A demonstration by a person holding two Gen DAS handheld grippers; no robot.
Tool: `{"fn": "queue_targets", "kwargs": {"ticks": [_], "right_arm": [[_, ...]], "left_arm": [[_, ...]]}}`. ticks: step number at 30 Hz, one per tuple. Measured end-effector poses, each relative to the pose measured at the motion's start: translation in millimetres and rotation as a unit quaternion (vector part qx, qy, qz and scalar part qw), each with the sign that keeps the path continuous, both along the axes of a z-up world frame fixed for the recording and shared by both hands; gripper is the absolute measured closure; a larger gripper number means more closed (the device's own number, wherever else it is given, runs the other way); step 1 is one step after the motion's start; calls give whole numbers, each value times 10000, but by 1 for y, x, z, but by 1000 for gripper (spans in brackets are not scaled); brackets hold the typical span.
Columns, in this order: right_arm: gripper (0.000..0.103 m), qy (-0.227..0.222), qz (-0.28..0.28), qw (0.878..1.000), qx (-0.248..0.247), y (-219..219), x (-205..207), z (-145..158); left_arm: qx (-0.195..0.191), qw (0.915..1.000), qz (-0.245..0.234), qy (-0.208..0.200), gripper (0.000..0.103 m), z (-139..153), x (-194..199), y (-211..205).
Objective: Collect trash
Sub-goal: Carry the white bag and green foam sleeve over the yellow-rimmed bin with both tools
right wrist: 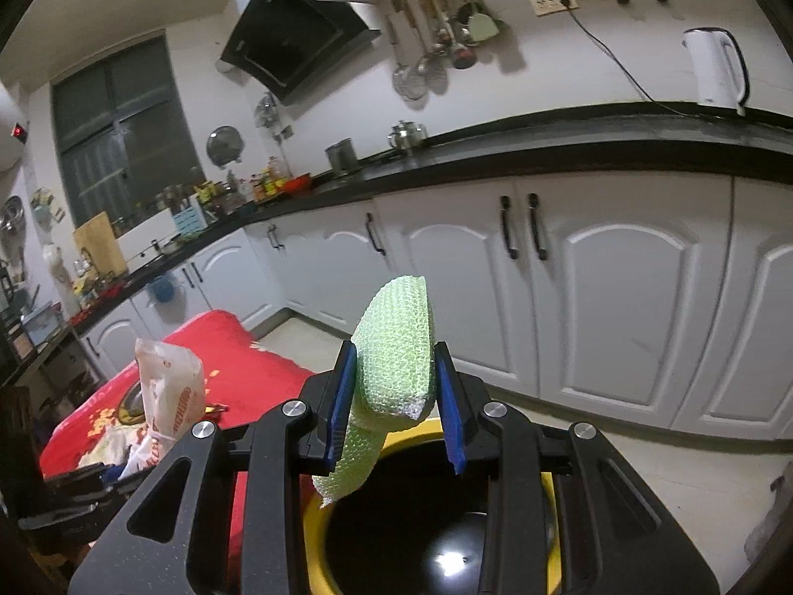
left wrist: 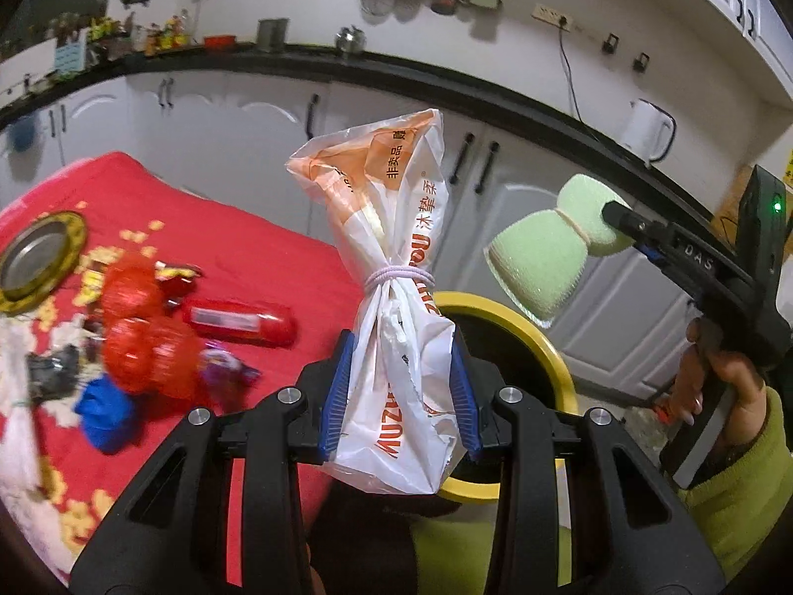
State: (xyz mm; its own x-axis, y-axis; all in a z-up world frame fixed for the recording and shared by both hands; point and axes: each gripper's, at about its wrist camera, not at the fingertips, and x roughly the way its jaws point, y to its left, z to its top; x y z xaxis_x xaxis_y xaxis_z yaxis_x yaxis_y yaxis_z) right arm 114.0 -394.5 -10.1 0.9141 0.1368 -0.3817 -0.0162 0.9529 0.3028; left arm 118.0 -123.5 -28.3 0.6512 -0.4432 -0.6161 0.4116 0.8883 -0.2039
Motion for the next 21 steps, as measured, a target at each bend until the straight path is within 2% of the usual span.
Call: {"fn": "queue_targets", "kwargs": {"ticks": [11,21], "right_arm": [[73,287,-242,9993,-87,-29,-5,-21],[73,588,-233,9980,42,-40,1,-41]], "left_arm": [[-44,9979,-443,471,73,-39,14,-45],[101,9947,-689,751,71,-66,22,-71]]}}
